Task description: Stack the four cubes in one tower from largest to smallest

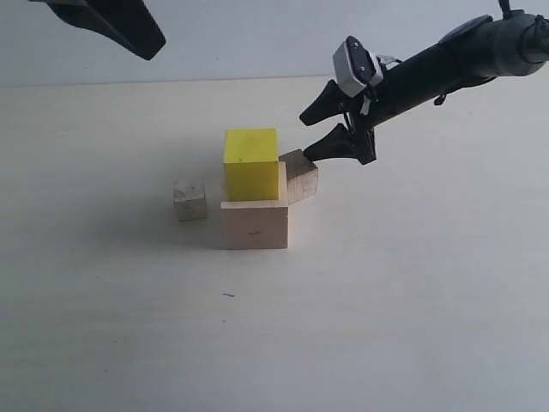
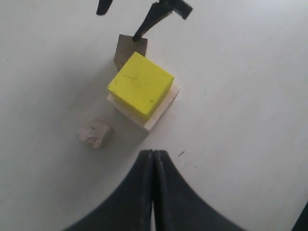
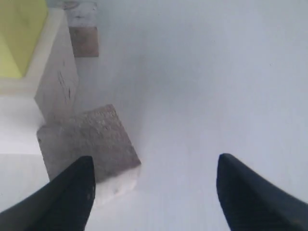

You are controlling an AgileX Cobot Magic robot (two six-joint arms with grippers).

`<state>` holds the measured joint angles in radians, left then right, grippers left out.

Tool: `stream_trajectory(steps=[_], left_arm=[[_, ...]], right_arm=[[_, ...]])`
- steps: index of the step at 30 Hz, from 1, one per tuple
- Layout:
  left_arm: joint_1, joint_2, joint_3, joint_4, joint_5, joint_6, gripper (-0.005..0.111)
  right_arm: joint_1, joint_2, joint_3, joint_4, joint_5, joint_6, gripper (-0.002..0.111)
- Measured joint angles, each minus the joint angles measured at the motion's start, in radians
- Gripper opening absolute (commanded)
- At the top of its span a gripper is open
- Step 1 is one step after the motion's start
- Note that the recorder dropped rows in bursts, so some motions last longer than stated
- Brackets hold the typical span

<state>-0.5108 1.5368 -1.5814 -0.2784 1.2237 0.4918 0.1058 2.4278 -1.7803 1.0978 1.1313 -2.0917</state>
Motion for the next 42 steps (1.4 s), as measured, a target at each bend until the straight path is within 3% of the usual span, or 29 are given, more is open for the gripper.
stream_trajectory(steps=[11, 42], left_arm=[[0.000, 0.000, 0.020, 0.004, -0.026, 0.002, 0.000], [0.000, 0.000, 0.020, 0.007, -0.043, 0.023, 0.000]], right_arm=[[-0.052, 0.000, 0.000, 0.105, 0.063, 0.015, 0.068], [0.007, 0.033, -0.015, 0.136, 0.081, 0.017, 0.068]])
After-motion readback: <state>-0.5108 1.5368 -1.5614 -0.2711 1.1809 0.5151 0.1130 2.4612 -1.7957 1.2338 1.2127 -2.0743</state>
